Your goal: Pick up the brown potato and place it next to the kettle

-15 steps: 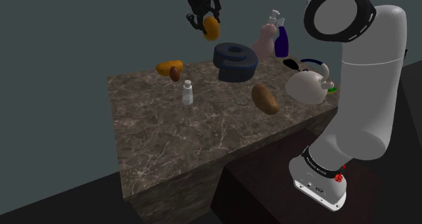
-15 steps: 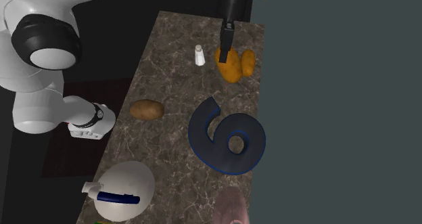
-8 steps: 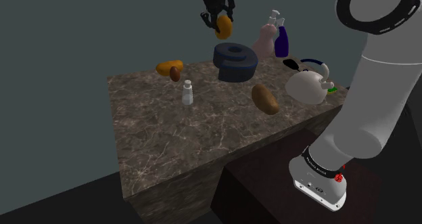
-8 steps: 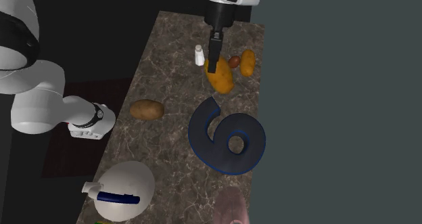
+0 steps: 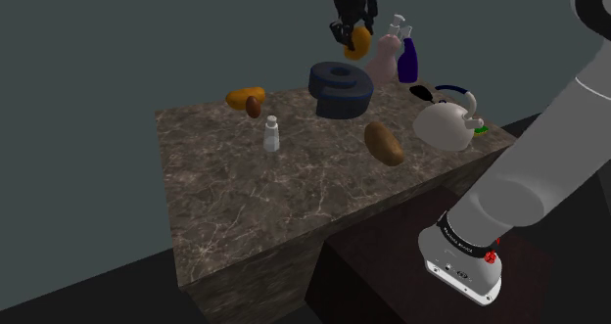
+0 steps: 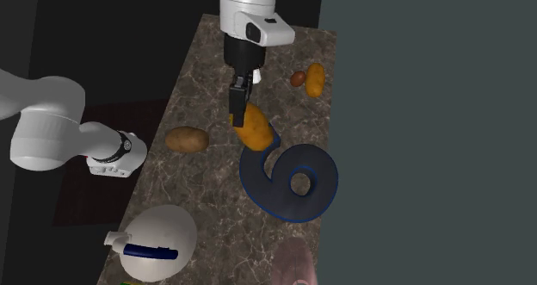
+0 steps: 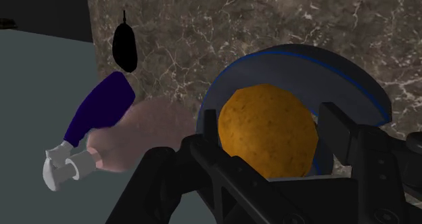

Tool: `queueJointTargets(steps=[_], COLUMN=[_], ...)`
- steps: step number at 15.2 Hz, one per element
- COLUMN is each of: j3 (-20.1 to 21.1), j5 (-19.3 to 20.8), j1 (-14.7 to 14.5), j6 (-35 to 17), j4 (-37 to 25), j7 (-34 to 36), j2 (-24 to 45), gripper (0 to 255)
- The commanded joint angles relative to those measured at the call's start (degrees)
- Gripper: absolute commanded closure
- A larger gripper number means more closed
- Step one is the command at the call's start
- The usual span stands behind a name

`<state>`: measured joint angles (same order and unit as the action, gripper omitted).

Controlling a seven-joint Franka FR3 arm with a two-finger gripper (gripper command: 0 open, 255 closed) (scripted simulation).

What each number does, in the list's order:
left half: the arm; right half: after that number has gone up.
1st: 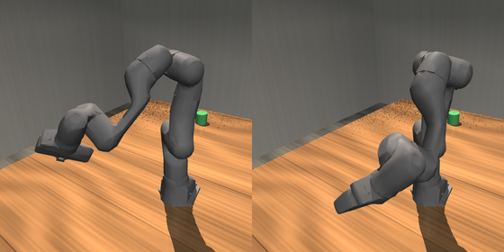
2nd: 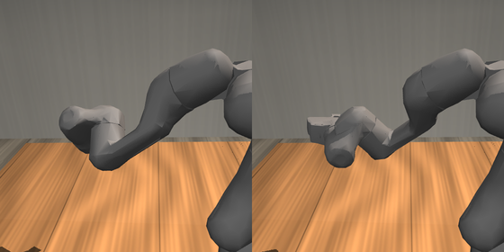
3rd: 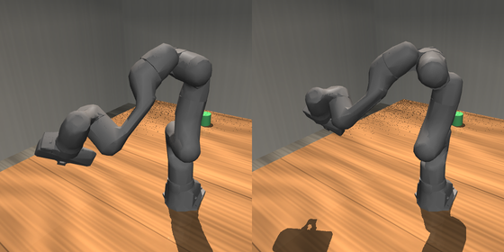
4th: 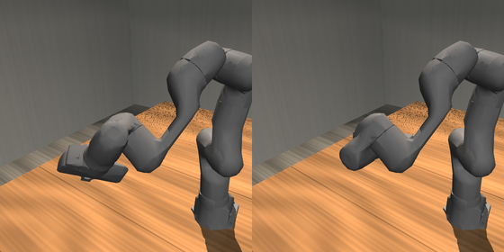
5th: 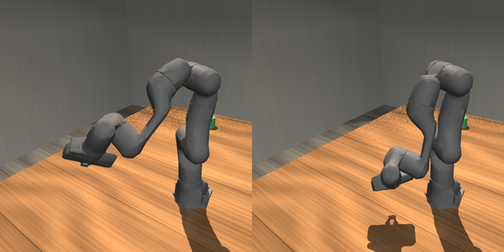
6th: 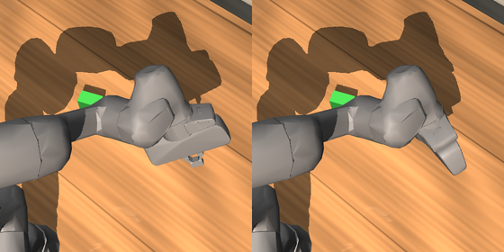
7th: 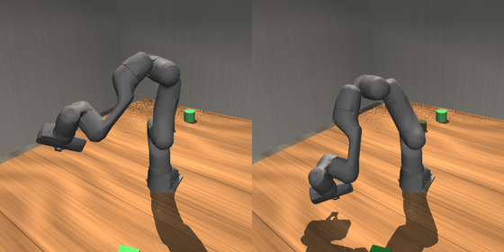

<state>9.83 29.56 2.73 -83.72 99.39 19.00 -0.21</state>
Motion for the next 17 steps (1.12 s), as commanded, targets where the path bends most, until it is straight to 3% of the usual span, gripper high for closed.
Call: queueJointTargets(steps=[1, 9, 17], j3=[-1.0, -6.7, -12.7], j5=[-0.2, 1.5, 5.0], j1=[1.0, 4.5, 7.5], j6=[-1.8, -7.8, -12.4], j4=[4.8, 19.8, 29.9], j7=[-1.5, -8.6, -15.1], j2=[-4.1, -17.6, -27.2], gripper=[255, 255, 255])
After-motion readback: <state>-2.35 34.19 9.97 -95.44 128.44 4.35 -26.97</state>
